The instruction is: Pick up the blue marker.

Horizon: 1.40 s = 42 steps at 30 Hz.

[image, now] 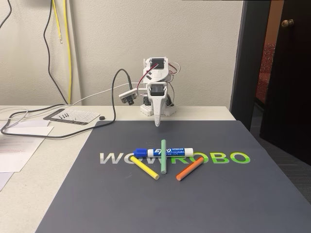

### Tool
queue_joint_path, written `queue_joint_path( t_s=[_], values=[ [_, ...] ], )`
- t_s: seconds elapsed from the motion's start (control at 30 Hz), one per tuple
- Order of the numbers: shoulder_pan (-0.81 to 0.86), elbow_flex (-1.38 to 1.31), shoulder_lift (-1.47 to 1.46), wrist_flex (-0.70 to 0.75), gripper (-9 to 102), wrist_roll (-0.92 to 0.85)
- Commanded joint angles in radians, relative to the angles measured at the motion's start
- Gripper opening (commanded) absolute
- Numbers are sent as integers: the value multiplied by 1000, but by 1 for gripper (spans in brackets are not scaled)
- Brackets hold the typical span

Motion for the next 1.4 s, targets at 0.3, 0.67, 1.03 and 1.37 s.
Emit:
queue_joint_path(
  t_s=[0.3, 0.67, 1.03, 1.37],
  values=[
    [8, -6, 57, -3, 0, 6],
    [12, -6, 57, -5, 0, 11],
    [48, -2, 57, -21, 0, 5],
    [71, 0, 57, -26, 0, 2]
  ],
)
